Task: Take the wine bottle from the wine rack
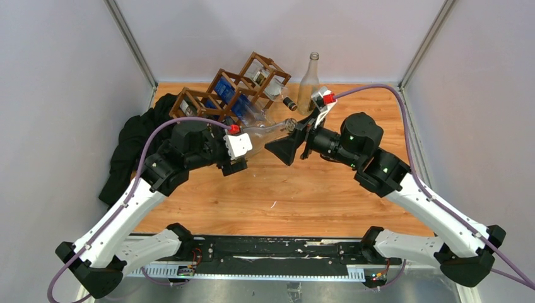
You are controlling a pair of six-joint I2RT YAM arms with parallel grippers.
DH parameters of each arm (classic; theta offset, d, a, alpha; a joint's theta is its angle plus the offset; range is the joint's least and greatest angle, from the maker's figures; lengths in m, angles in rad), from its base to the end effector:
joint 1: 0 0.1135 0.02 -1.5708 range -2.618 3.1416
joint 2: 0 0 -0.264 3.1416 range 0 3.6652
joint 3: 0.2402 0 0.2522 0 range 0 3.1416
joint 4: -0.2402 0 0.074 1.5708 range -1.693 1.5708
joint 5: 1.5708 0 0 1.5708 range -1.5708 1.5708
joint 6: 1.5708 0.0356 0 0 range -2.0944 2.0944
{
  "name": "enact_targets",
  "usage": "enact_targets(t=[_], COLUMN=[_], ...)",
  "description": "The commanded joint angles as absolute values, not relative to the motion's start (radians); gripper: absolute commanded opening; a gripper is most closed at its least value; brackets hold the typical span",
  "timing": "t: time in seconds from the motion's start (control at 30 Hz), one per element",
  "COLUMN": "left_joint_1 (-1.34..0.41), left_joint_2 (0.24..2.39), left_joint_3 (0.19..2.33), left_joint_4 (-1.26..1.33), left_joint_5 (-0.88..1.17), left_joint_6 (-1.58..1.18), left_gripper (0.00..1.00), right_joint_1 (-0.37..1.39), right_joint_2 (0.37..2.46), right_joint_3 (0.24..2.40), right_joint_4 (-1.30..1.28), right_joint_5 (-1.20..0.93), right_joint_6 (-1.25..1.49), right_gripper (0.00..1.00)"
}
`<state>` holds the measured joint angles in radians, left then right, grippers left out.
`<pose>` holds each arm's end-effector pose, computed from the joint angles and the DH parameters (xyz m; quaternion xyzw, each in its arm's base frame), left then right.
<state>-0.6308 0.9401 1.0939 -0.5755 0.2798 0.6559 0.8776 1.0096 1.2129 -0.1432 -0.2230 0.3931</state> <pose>0.1524 -0.1235 0.3792 0.5593 0.6196 -0.1103 0.5396 0.1319 0.1710 0.4518 -0.2421 0.6420 0.4908 0.5371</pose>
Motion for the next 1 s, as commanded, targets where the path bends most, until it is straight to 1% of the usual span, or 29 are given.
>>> enact_targets(t=[0.0,0.07,0.27,0.33,0.47,0.53,0.57,0.6,0.63,0.67,0.7,0.73,0.77,0.97], left_joint_1=[-0.634,-0.634,-0.634,-0.634,-0.634,-0.634,-0.634,-0.634,-0.634,-0.634,-0.634,-0.634,-0.634,-0.632], left_joint_2=[0.933,0.939,0.938,0.941,0.943,0.941,0.941,0.942,0.945,0.954,0.962,0.983,1.005,1.142], left_joint_3=[1.201,1.208,1.2,1.196,1.19,1.187,1.186,1.184,1.187,1.195,1.206,1.225,1.249,1.421], left_joint_4=[-0.485,-0.496,-0.507,-0.519,-0.529,-0.527,-0.526,-0.526,-0.525,-0.531,-0.546,-0.569,-0.601,-0.797], left_joint_5=[0.347,0.358,0.368,0.373,0.377,0.377,0.375,0.369,0.36,0.341,0.325,0.309,0.293,0.24], left_joint_6=[0.52,0.495,0.461,0.455,0.433,0.422,0.42,0.414,0.405,0.392,0.381,0.371,0.36,0.333], left_gripper=[0.0,0.0,0.0,0.0,0.0,0.0,0.0,0.01,0.13,0.52,0.85,0.98,1.0,1.0], right_joint_1=[0.891,0.893,0.893,0.893,0.893,0.893,0.893,0.893,0.893,0.892,0.891,0.89,0.889,0.836], right_joint_2=[1.047,1.07,1.129,1.14,1.167,1.176,1.18,1.183,1.188,1.192,1.194,1.195,1.195,1.164], right_joint_3=[1.238,1.251,1.285,1.292,1.312,1.318,1.321,1.326,1.335,1.345,1.355,1.365,1.376,1.45], right_joint_4=[0.029,0.07,0.086,0.095,0.093,0.084,0.075,0.061,0.038,0.011,-0.019,-0.048,-0.072,-0.212], right_joint_5=[-0.22,-0.227,-0.193,-0.183,-0.173,-0.176,-0.176,-0.172,-0.161,-0.145,-0.131,-0.116,-0.104,-0.035], right_joint_6=[0.434,0.447,0.454,0.451,0.436,0.431,0.427,0.424,0.422,0.415,0.403,0.389,0.371,0.273], right_gripper=[0.94,0.9,0.74,0.71,0.59,0.5,0.41,0.28,0.09,0.01,0.0,0.0,0.0,0.0])
